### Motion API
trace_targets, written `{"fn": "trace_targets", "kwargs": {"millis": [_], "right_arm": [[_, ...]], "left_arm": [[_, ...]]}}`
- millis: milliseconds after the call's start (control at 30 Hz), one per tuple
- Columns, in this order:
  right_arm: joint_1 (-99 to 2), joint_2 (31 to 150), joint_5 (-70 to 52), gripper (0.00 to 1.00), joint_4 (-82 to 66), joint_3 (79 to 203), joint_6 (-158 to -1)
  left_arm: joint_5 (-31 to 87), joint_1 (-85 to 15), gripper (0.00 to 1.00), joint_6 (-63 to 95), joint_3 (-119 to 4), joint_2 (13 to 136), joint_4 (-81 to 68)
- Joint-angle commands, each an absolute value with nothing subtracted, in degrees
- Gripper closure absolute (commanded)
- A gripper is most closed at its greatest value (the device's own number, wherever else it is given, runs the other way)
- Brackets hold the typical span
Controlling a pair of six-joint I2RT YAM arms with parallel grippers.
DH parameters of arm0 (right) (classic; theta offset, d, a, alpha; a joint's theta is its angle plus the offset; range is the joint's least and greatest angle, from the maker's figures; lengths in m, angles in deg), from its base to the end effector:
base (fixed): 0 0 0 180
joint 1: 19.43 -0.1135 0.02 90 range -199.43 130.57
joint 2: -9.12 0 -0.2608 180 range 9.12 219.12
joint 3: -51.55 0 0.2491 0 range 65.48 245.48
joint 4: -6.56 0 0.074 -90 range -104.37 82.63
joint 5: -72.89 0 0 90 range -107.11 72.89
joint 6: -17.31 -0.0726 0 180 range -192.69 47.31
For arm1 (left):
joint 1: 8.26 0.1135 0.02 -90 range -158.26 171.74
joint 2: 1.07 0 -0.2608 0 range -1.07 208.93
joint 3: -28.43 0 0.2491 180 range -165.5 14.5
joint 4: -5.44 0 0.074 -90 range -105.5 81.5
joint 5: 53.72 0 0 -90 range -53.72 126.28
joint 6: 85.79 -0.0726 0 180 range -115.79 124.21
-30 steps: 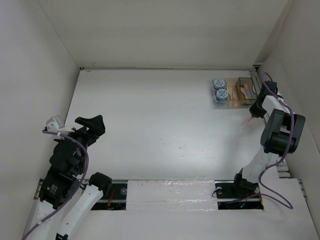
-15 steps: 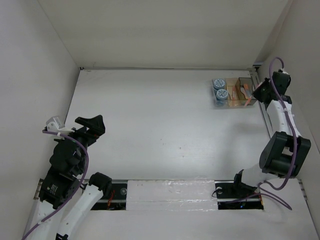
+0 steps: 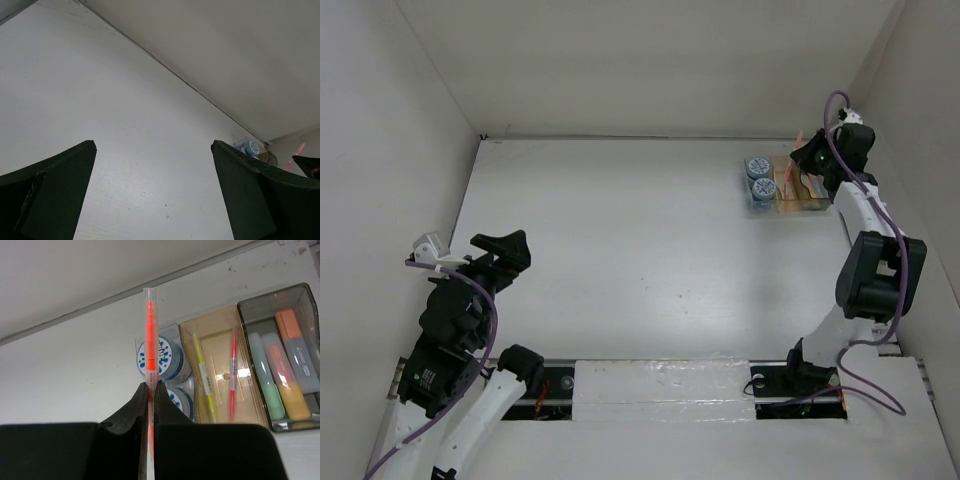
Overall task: Sort the stationery into containers
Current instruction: Place the pen in the storage box.
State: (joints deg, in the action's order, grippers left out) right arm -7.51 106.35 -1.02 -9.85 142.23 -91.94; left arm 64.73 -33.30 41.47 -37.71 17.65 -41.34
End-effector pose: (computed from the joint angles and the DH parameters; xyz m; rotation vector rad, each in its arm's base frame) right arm 0.4275 -0.0697 0.2877 0.3505 1.9409 0.3601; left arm 0.0865 -0.0023 0.3822 -0.5531 1.4802 -0.4686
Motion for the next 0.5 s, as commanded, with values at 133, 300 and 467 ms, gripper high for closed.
{"fn": "trace_targets", "kwargs": {"millis": [133,300,467], "right_arm": [[-7.7,113.5,2.7,1.00,-2.5,150.1,-88.3],[-6.4,116.4,2.7,1.00,-2.5,151.8,-87.7],[-5.1,119.3,2.2,1.00,-3.6,152.3,-84.8]], "left_arm": [[62.7,-33.4,0.00,39.5,-37.8,18.3,-38.8],[62.7,-33.4,0.00,39.5,-37.8,18.8,-38.8],[62.2,-33.4,0.00,39.5,-37.3,18.8,-38.3]]}}
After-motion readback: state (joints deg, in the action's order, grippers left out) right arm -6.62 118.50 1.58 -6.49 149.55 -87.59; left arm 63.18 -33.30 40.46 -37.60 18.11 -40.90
